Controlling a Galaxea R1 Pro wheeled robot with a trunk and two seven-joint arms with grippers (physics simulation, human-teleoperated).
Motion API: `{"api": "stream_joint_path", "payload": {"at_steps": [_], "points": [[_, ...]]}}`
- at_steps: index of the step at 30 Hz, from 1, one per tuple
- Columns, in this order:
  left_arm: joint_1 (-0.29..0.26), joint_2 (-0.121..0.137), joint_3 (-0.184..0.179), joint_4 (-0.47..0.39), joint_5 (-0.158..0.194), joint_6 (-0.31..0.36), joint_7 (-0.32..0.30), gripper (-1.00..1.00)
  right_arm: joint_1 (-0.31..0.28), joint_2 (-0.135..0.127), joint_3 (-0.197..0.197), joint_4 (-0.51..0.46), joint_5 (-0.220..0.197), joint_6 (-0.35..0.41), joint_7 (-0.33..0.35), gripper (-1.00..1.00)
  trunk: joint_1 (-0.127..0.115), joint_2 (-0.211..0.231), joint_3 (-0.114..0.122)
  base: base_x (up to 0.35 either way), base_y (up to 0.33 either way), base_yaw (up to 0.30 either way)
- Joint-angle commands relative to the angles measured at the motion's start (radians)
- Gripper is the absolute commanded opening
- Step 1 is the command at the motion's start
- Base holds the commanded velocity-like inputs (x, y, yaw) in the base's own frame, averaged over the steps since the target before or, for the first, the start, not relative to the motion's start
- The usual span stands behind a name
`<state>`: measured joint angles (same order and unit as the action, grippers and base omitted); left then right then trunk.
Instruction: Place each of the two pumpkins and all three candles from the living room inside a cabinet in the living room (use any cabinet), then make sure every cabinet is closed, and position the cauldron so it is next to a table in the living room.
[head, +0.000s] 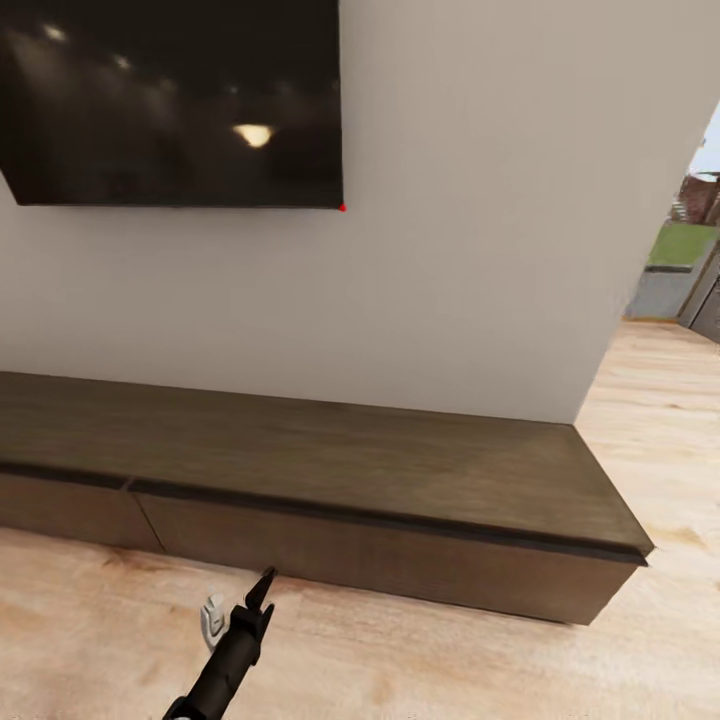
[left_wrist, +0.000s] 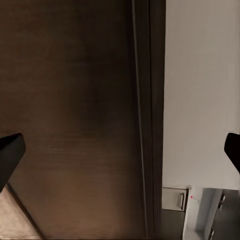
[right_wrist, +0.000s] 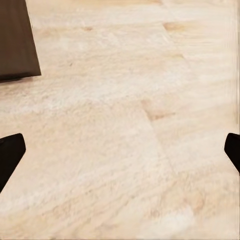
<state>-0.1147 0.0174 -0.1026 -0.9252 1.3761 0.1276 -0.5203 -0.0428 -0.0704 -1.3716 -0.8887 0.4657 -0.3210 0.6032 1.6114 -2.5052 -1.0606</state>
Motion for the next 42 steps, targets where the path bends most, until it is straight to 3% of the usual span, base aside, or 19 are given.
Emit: {"api": "stream_joint_path", "payload": {"at_steps": [1, 3, 4, 5, 8, 21, 24, 27, 30, 33, 34, 37, 42], "points": [[-0.001, -0.001, -0.001, 0.000, 0.010, 0.009, 0.003, 1.00, -0.002, -0.003, -0.005, 0.007, 0.017, -0.008, 0.005, 1.00, -0.001, 0.000, -0.001, -0.150, -0.281, 0.000], [-0.005, -0.005, -0.001, -0.001, 0.007, 0.006, 0.014, 1.00, -0.002, -0.007, -0.006, 0.017, 0.024, -0.009, 0.005, 1.00, -0.001, 0.000, -0.001, -0.009, -0.284, 0.000], [-0.009, -0.010, 0.001, -0.001, -0.028, 0.000, 0.047, 1.00, -0.002, -0.010, -0.005, 0.029, 0.031, -0.010, 0.006, 1.00, -0.001, 0.000, -0.001, 0.194, -0.254, 0.000], [-0.010, -0.012, 0.002, 0.000, -0.039, -0.002, 0.054, 1.00, -0.002, -0.010, -0.005, 0.035, 0.032, -0.010, 0.006, 1.00, -0.001, 0.000, -0.001, 0.224, -0.248, 0.000], [-0.012, -0.021, 0.003, 0.005, -0.049, -0.004, 0.058, 1.00, -0.002, -0.012, -0.005, 0.058, 0.032, -0.010, 0.005, 1.00, -0.001, 0.000, -0.001, 0.185, -0.191, 0.000], [-0.021, -0.022, 0.009, 0.000, -0.047, -0.007, 0.042, 1.00, -0.002, -0.029, -0.005, 0.078, 0.034, -0.010, 0.005, 1.00, -0.001, 0.000, -0.001, 0.108, -0.054, 0.000], [-0.040, -0.012, 0.022, 0.001, -0.045, -0.004, 0.043, 1.00, -0.002, -0.041, -0.005, 0.087, 0.033, -0.010, 0.005, 1.00, -0.001, 0.000, -0.001, 0.069, -0.021, 0.000], [-0.073, 0.003, 0.085, -0.001, -0.025, 0.024, 0.040, 1.00, -0.003, -0.049, -0.004, 0.096, 0.033, -0.010, 0.007, 1.00, -0.001, 0.000, -0.001, 0.025, -0.008, 0.000], [-0.078, 0.016, 0.103, -0.015, -0.035, 0.023, 0.034, 1.00, -0.003, -0.050, -0.004, 0.097, 0.031, -0.012, 0.013, 1.00, -0.001, 0.000, -0.001, 0.008, -0.002, 0.000], [-0.073, 0.057, 0.112, -0.039, -0.038, 0.019, -0.013, 1.00, -0.003, -0.049, -0.003, 0.094, 0.027, -0.013, 0.016, 1.00, -0.001, 0.000, -0.001, 0.003, -0.001, 0.000], [-0.070, 0.076, 0.114, -0.041, -0.024, 0.038, -0.049, 1.00, -0.003, -0.049, -0.003, 0.094, 0.026, -0.013, 0.017, 1.00, -0.001, 0.000, -0.001, 0.002, 0.000, 0.000], [-0.068, 0.097, 0.117, -0.031, 0.023, 0.126, -0.089, 1.00, -0.003, -0.042, -0.003, 0.089, 0.025, -0.015, 0.017, 1.00, -0.001, 0.000, -0.001, 0.000, 0.000, 0.000], [-0.073, 0.110, 0.118, -0.023, 0.057, 0.204, -0.111, 1.00, -0.003, -0.033, -0.003, 0.067, 0.019, -0.097, 0.017, 1.00, -0.001, 0.000, -0.001, 0.000, 0.000, 0.000]]}}
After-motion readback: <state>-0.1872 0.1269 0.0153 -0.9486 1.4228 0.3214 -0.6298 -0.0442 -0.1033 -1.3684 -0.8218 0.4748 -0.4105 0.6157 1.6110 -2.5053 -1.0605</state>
